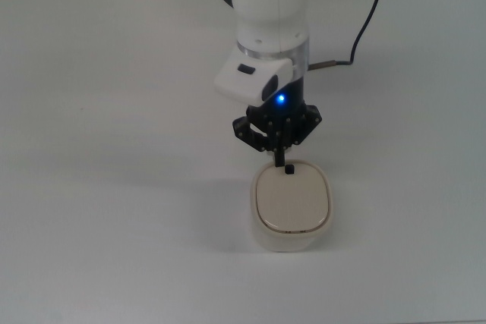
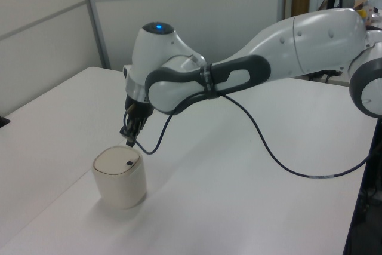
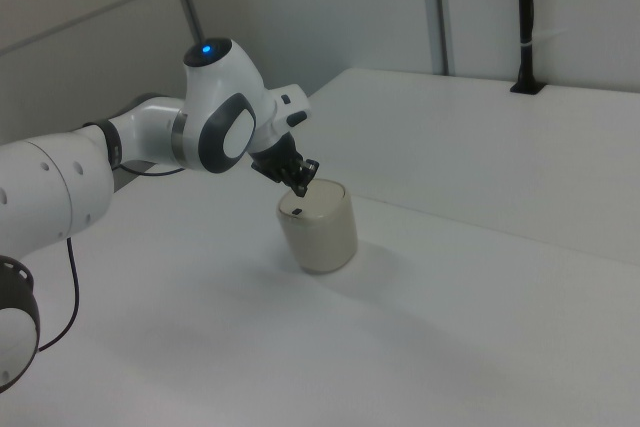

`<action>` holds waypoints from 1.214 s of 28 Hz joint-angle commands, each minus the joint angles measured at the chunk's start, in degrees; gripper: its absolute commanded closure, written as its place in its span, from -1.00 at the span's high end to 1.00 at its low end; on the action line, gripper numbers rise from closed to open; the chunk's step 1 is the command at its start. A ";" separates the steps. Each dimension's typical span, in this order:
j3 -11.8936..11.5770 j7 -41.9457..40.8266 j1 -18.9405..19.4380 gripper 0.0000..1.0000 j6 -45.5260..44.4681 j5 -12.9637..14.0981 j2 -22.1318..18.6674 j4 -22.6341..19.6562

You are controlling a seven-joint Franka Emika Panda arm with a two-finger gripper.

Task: Open the trash can
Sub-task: 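Move the gripper down toward the dark tab on the trash can lid, then catch the lid tab with the gripper and lift the lid upward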

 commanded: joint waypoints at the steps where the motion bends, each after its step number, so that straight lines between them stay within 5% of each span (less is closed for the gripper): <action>1: -0.53 -0.11 0.90 -1.00 2.64 -0.23 1.13 -0.45; 24: -0.62 -0.02 1.78 -1.00 3.87 -1.90 5.09 -1.06; 34: -0.88 1.65 1.25 -1.00 2.99 -0.93 0.79 -0.62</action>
